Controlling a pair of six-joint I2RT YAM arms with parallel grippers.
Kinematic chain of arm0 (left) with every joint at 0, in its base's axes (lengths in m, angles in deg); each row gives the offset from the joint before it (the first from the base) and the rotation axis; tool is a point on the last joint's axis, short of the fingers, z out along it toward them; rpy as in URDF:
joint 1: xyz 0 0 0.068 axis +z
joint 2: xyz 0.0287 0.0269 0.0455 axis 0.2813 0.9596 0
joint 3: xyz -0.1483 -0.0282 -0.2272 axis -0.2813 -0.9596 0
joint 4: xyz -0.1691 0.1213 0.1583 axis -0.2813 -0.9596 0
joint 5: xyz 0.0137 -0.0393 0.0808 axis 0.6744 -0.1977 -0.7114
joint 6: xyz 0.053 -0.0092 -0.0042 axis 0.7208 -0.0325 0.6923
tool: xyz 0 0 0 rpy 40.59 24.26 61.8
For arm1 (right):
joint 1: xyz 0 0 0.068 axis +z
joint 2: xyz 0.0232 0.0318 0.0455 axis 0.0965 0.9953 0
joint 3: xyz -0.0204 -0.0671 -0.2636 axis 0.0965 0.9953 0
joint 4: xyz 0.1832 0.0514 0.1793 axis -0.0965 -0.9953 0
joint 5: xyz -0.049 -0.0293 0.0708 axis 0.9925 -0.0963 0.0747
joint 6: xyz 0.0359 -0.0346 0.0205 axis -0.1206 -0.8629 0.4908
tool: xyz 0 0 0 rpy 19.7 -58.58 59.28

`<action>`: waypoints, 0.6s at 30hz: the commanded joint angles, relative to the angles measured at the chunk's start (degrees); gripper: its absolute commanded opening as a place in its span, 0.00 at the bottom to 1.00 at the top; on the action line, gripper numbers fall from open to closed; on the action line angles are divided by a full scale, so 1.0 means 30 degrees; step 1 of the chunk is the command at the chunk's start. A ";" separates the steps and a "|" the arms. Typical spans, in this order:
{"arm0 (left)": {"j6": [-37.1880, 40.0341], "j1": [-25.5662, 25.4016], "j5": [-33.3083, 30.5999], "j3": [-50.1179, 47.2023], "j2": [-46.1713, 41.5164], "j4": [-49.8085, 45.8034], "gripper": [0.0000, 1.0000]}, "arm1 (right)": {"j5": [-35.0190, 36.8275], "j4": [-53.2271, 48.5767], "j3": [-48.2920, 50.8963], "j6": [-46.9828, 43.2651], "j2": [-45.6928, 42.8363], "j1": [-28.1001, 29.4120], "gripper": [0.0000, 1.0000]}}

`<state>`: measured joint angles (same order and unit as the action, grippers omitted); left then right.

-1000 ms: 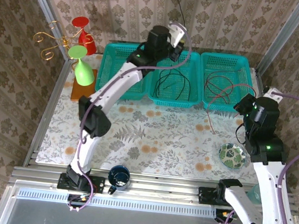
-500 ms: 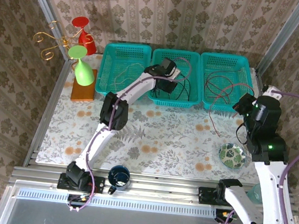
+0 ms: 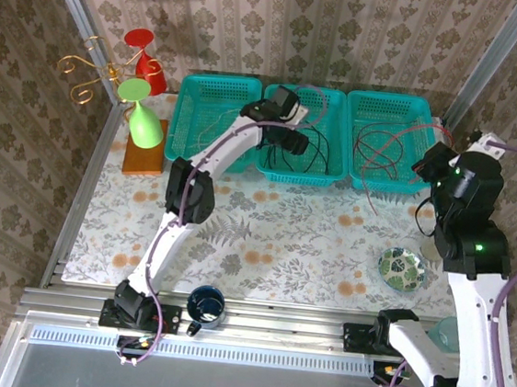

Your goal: Untangle the cables

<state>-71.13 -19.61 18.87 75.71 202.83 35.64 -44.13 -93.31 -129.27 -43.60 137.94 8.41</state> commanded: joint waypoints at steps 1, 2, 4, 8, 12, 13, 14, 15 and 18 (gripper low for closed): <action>0.0098 0.0058 -0.0197 0.0770 -0.2824 0.0600 0.68 | 0.1756 0.1683 -0.0607 0.0650 0.0446 0.0038 0.00; 0.0109 0.0059 -0.0291 0.0775 -0.3179 0.0625 0.69 | 0.1898 0.2074 -0.0728 0.0707 0.0685 0.0038 0.00; 0.0106 0.0082 -0.0524 0.0763 -0.3815 0.0529 0.71 | 0.2371 0.2636 -0.1095 0.0880 0.1354 0.0031 0.00; 0.0374 0.0086 -0.0767 0.0545 -0.5149 -0.0104 0.73 | 0.4631 0.4048 -0.1687 0.0938 0.2826 0.0011 0.00; 0.0646 0.0087 -0.0801 -0.1531 -0.7123 0.0094 0.74 | 0.5925 0.5481 -0.2446 0.0393 0.4506 -0.0064 0.00; 0.0718 0.0087 -0.0815 -0.2102 -0.7575 0.0291 0.74 | 0.6026 0.5779 -0.2653 0.0254 0.4896 -0.0079 0.00; 0.0804 0.0094 -0.0908 -0.2694 -0.8125 0.0534 0.74 | 0.6150 0.6092 -0.2843 0.0066 0.5341 -0.0105 0.00; 0.0880 0.0115 -0.0998 -0.3219 -0.8615 0.0688 0.74 | 0.6352 0.6425 -0.3065 -0.0145 0.5809 -0.0108 0.00; 0.0901 0.0275 -0.1180 -0.4440 -0.9684 0.0872 0.75 | 0.7044 0.7261 -0.3601 -0.0781 0.7120 -0.0167 0.00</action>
<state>-69.82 -19.52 16.51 64.92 176.69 37.35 -28.48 -77.20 -137.46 -43.71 157.00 8.35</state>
